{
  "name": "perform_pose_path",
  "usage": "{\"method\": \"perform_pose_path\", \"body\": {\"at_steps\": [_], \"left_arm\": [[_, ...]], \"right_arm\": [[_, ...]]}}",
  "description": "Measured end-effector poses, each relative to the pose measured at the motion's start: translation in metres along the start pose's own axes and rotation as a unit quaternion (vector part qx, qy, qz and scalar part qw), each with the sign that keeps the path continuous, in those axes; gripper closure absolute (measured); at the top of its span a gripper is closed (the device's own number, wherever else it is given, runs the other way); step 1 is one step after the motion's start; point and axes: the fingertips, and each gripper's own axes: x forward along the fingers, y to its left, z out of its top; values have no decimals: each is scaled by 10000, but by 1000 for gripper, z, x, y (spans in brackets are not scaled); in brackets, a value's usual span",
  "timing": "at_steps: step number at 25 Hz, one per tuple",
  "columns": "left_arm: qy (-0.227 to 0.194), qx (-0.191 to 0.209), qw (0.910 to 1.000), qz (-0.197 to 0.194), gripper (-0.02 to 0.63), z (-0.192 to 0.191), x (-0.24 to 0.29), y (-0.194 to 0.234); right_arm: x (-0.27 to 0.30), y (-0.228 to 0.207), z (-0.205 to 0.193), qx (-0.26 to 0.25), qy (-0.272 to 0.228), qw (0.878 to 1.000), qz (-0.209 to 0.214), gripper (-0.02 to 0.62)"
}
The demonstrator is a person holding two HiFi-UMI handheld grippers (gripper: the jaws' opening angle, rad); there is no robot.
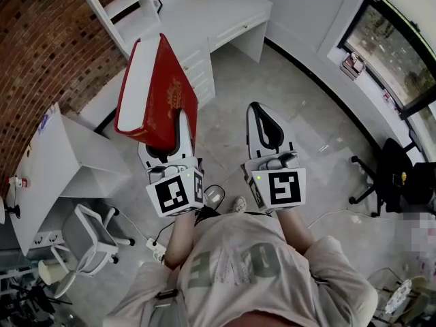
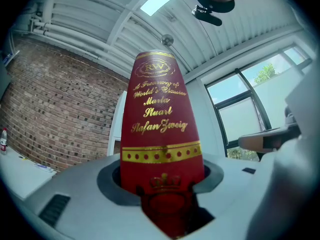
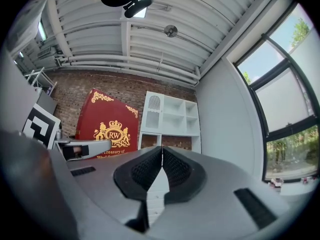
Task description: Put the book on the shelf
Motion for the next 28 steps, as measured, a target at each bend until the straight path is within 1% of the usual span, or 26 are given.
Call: {"method": "perform_pose_path", "body": {"at_steps": [4,8,12,16,22,25,28], "left_arm": [[-90,49,9999,115,360,3,1,-9],[-51,71,9999,122,360,2,2,-16],[-17,91,9999,113,360,-3,13,-16],[-14,65,9999,106,360,-13,39,-10],[-56,-67,10000,0,360,-44,114,2],[-108,-135,9998,-93,360,-62,175,10],[-47,-154,9997,-210,360,-80,246,21]], "right_arm": [[-6,-17,-3,-249,-12,9997,51,578],[-5,-26,-8,-79,54,9999,29,578],[5,-33,-14,-179,70,9998,26,578],[27,-41,-25,-185,95,9998,-15,578],[90,-63,-50,-336,162,9992,-148,578],[142,-80,-63,-442,129,9987,-229,578],[212,-97,-77,-406,186,9985,-316,578]]}}
